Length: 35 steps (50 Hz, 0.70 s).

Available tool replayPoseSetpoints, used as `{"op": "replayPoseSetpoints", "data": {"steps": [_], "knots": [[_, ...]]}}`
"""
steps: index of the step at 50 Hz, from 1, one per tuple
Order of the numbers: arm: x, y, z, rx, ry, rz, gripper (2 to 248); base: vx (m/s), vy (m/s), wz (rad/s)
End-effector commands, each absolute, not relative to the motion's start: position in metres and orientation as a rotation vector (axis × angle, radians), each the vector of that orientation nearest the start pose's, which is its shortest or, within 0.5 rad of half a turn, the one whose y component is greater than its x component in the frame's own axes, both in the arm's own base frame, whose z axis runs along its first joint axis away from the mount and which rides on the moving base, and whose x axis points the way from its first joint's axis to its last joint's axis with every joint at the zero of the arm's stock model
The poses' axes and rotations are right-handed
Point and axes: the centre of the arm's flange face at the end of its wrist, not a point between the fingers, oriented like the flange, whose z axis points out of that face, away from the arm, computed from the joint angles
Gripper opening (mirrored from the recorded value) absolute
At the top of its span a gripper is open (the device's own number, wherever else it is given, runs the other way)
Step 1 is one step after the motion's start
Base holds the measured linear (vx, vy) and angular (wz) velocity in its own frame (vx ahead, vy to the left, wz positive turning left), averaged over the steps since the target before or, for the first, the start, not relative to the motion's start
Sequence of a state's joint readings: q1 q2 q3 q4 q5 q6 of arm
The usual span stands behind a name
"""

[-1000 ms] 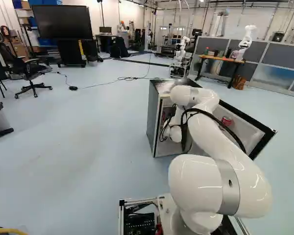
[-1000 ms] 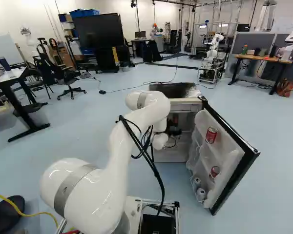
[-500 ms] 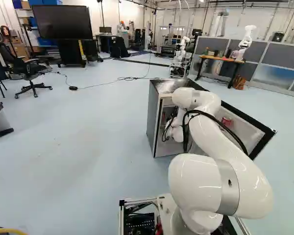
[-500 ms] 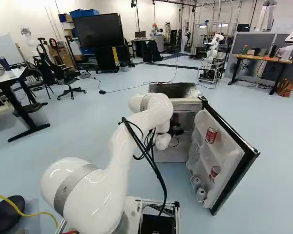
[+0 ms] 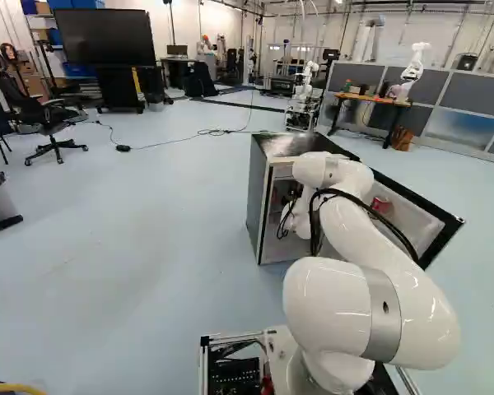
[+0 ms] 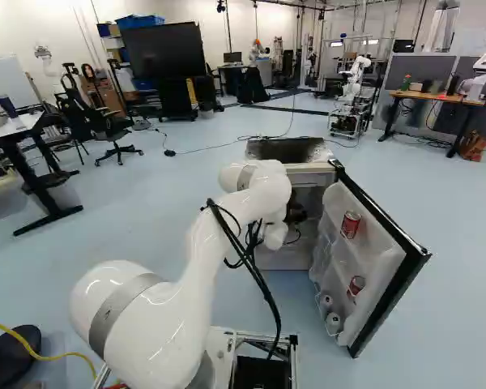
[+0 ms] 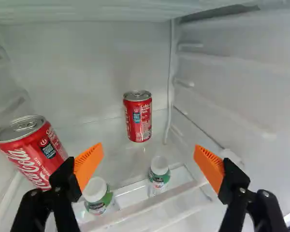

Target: Grab a drink from the fridge

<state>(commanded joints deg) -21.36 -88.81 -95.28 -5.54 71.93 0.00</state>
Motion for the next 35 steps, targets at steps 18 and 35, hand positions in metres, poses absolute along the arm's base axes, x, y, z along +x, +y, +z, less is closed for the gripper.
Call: {"op": "replayPoseSetpoints", "data": {"steps": [18,35], "knots": [[0.644,-0.252,-0.061,-2.528,0.317,-2.140,247,0.000,0.000,0.000],[0.657,-0.259,-0.069,-2.504,0.311,-2.181,247,0.000,0.000,0.000]]}}
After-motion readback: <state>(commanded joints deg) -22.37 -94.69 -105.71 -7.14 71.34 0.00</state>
